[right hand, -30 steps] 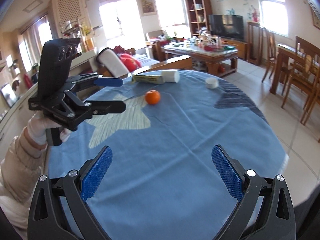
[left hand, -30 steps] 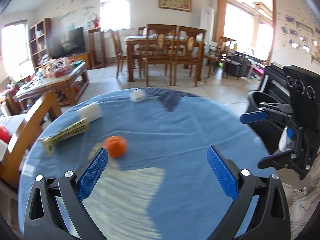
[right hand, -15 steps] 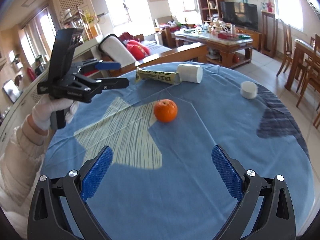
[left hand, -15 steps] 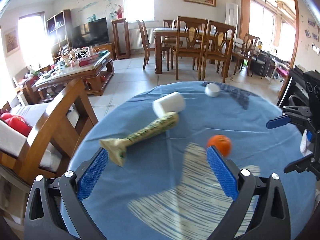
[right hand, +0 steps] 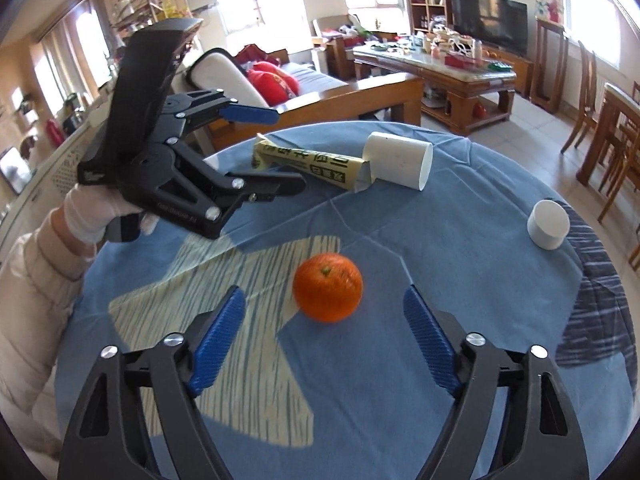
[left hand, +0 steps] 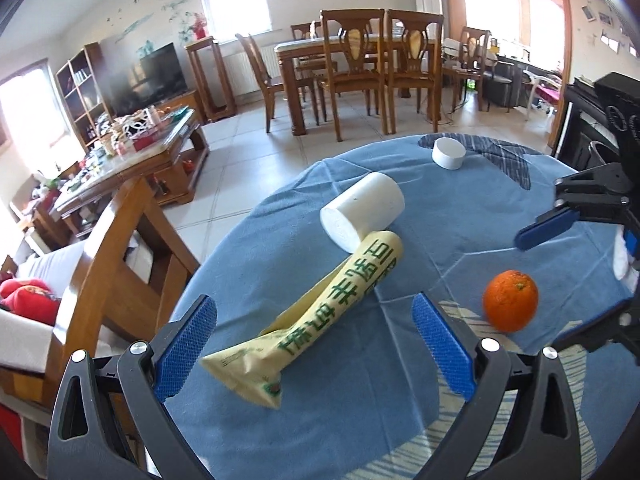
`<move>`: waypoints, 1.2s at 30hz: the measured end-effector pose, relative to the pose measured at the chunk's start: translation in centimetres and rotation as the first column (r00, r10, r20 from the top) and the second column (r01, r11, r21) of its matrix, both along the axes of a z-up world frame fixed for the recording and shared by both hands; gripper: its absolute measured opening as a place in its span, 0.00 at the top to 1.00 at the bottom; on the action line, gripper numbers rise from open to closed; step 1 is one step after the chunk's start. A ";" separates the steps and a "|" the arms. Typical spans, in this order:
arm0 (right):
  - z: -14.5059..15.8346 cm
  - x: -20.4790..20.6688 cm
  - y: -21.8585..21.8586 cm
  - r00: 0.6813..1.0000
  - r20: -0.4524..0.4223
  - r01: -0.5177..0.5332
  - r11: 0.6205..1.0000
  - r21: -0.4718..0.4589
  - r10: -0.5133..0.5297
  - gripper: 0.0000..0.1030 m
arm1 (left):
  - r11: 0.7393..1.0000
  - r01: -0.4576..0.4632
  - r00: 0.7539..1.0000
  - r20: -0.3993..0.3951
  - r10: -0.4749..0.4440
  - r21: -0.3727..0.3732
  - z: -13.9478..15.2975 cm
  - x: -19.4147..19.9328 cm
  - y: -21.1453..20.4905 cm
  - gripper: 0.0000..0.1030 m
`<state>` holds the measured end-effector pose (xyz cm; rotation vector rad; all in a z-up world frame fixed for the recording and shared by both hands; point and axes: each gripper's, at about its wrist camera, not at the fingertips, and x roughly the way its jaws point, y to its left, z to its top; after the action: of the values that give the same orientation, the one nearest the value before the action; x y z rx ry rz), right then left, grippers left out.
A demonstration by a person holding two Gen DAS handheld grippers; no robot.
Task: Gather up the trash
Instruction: 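Grasp the yellow-green tube with left tool while right tool grasps the orange, then carry the yellow-green tube and orange over the black bin with both tools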
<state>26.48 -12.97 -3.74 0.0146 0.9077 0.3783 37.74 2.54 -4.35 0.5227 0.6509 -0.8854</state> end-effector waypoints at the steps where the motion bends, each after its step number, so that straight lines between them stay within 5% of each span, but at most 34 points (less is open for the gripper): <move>1: -0.2 0.3 0.0 1.000 -0.002 0.004 1.000 0.000 -0.004 0.30 | 1.000 0.007 1.000 -0.017 -0.007 0.000 -0.1 0.0 -0.1 0.24; 2: -0.4 0.5 0.0 1.000 -0.006 0.009 1.000 0.003 -0.009 0.33 | 1.000 0.009 0.999 -0.036 -0.009 0.002 -0.2 0.2 -0.4 0.44; 3: -0.6 0.6 0.0 1.000 -0.010 0.011 1.000 0.006 -0.010 0.35 | 1.000 -0.001 0.998 -0.065 0.002 0.008 -0.5 0.5 -0.5 0.51; 11: -1.2 1.1 0.2 1.000 -0.024 -0.001 0.999 0.032 0.002 0.59 | 0.998 -0.059 0.990 -0.125 0.059 0.002 -0.9 0.7 -0.3 0.77; 15: -0.9 0.7 0.5 1.000 -0.018 -0.005 0.999 0.034 0.005 0.61 | 0.996 -0.088 0.987 -0.136 0.088 0.001 -0.5 -0.1 0.3 0.90; 24: 1.4 -1.6 -0.7 1.000 0.014 0.002 0.996 0.088 -0.003 0.62 | 0.987 -0.150 0.983 -0.118 0.144 -0.047 1.5 -5.0 2.6 0.93; 36: 5.3 -11.5 -3.5 0.991 0.111 0.046 0.979 0.198 -0.069 0.62 | 0.980 -0.128 0.991 -0.049 0.121 -0.150 4.9 -15.8 0.4 0.93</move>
<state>14.95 -16.50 1.53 0.1966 0.7497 0.4091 21.90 2.89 0.56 0.3234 0.6389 -0.8216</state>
